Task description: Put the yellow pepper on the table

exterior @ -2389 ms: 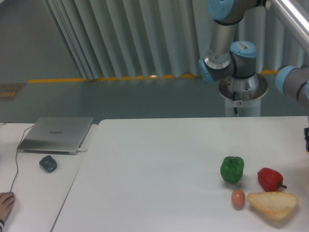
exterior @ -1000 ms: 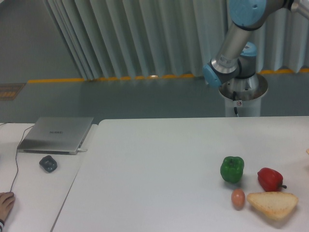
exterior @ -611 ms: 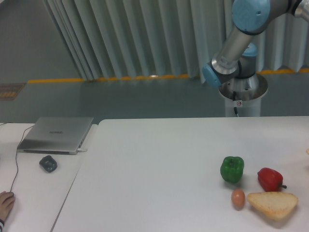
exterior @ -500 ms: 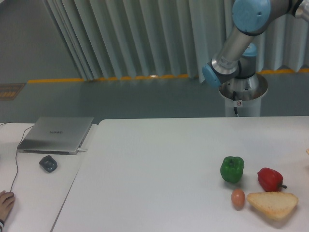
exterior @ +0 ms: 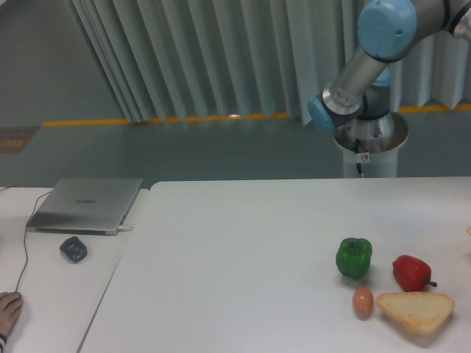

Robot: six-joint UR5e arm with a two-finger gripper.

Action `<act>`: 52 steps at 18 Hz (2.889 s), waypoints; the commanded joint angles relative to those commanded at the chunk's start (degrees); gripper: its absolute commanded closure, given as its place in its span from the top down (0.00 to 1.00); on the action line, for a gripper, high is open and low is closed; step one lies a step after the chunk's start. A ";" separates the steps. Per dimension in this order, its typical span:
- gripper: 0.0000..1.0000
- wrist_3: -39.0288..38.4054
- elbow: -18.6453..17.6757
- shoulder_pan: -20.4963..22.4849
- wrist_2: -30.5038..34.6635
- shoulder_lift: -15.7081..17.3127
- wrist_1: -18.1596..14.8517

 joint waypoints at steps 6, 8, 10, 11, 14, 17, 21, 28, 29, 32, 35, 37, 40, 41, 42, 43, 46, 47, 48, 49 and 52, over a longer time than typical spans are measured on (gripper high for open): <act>1.00 1.94 0.26 -0.09 0.97 -0.35 0.26; 1.00 2.03 0.09 -0.09 0.97 -0.62 1.05; 1.00 2.29 -0.26 -0.09 0.97 -0.70 1.41; 1.00 2.29 -0.26 0.00 0.97 -0.79 1.41; 1.00 2.29 -0.61 0.00 0.88 -0.79 1.76; 1.00 2.29 -0.79 0.00 0.88 -0.79 1.76; 1.00 2.47 -0.09 0.00 0.97 -0.36 1.15; 1.00 2.38 -1.41 0.00 0.88 -0.35 1.76; 1.00 2.20 -1.41 0.00 0.97 -0.44 1.76; 0.92 1.59 -1.58 -0.18 0.97 -0.44 2.37; 0.65 -0.07 -1.76 -0.18 1.49 -0.27 2.37; 0.61 -1.83 -1.67 -0.70 2.28 -0.27 2.29; 0.59 -2.10 -1.32 -0.79 2.37 -0.18 2.11; 0.55 -2.19 -1.23 -0.79 2.46 -0.09 2.02; 0.52 -2.28 -1.23 -0.88 2.46 0.00 1.93; 0.51 -3.32 -0.88 -0.88 2.38 0.09 1.93; 0.51 -5.87 0.35 -1.84 2.55 0.87 -0.78; 0.51 -7.36 0.27 -1.93 2.55 1.40 -1.05; 0.51 -8.60 0.18 -2.20 2.55 2.27 -2.19; 0.52 -9.13 0.18 -2.11 2.55 3.15 -3.07; 0.52 -17.72 -1.31 -1.59 1.33 6.32 -6.76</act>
